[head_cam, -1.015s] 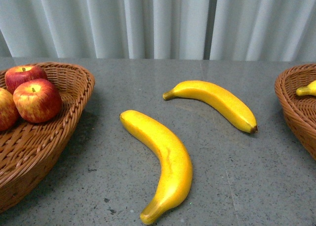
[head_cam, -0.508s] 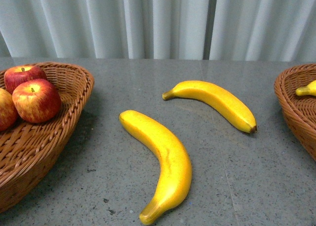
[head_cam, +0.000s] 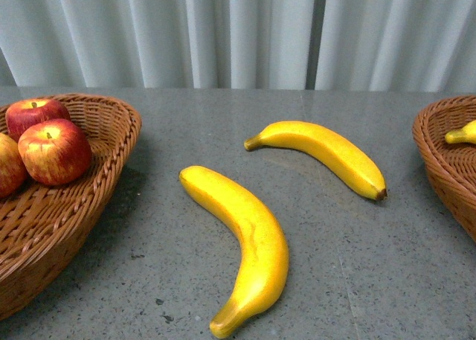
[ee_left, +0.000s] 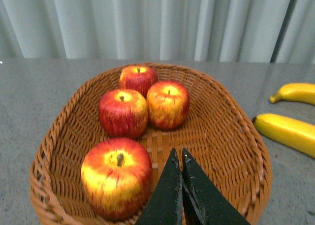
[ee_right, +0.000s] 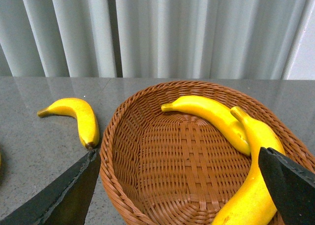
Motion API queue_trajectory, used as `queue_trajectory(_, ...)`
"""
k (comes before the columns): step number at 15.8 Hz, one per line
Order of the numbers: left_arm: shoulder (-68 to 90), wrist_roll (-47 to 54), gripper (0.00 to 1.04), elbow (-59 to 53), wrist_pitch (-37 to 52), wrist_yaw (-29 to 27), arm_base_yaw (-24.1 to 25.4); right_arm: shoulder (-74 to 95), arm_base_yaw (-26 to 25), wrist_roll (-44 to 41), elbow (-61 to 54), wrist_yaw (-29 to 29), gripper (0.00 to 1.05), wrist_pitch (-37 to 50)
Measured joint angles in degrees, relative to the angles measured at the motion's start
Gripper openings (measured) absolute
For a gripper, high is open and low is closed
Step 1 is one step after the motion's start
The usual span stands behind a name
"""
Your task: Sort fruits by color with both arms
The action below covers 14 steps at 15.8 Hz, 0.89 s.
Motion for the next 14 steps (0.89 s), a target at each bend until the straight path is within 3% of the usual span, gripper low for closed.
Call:
queue_trajectory(5,-2.93,-0.07,0.02,0.00,-0.31,-0.09,-0.02,0.00,0.00,0.00,0.00,-0.02,0.98,0.07)
queue_trajectory(6,-2.93,-0.02,0.08,0.00,-0.31,-0.11,0.00,0.00,0.00,0.00,0.00,-0.02,0.98,0.04)
queue_trajectory(10,-2.93,-0.04,0.46,0.00,-0.33,-0.11,0.00,0.00,0.00,0.00,0.00,-0.02,0.98,0.04)
queue_trajectory(14,-2.93,-0.04,0.95,0.00,-0.33,-0.09,0.00,0.00,0.00,0.00,0.02,-0.02,0.98,0.04)
